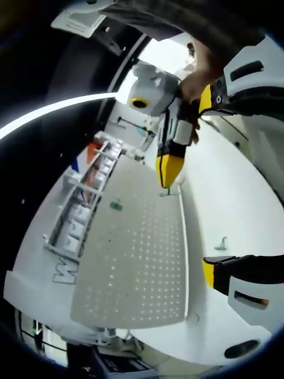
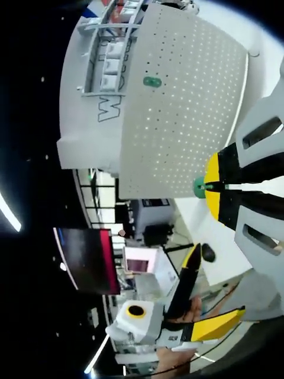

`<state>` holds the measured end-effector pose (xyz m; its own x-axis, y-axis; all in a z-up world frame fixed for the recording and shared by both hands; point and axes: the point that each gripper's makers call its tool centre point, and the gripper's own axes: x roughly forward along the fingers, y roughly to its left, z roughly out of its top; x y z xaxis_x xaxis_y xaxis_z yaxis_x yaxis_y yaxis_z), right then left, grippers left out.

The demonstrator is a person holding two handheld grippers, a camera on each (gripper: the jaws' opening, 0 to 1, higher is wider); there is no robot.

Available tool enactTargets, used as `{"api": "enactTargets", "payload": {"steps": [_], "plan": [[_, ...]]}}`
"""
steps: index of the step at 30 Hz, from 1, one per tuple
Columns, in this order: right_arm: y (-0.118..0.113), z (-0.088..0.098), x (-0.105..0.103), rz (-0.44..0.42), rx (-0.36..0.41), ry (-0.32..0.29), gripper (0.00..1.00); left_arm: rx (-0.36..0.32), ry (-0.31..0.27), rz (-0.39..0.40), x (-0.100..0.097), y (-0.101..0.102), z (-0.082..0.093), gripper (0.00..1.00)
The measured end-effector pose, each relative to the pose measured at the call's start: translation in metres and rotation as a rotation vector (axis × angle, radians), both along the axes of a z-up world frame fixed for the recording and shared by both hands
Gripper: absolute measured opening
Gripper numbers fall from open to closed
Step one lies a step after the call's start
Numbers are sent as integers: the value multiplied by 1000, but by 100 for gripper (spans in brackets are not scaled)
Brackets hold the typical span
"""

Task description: Insert the hook assembly into the mounting plate slot until the hook locks in place.

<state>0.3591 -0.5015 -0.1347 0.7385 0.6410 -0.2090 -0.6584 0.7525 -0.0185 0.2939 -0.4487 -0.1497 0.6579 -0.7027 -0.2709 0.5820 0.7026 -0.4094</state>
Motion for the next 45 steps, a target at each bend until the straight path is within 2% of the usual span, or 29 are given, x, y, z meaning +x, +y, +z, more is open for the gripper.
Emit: {"api": "enactTargets", "payload": {"steps": [9,12,20,23,30,45], "plan": [[-27,6,32,-92,10,-35,0,0,11,10,4,5,-2,100],[-46,12,46,-155,34,-53,0,-4,20,6,5,6,-4,100],[-82,17,71,-245,38,-75,0,-15,27,20,8,10,-6,100],[-94,13,83,-271,60,-62,0,-15,30,24,9,11,-7,100],[-111,16,105,-307,36,-89,0,-8,47,20,10,11,-11,100],[-139,36,158,-393,53,-163,0,-7,63,57,18,20,-13,100]]}}
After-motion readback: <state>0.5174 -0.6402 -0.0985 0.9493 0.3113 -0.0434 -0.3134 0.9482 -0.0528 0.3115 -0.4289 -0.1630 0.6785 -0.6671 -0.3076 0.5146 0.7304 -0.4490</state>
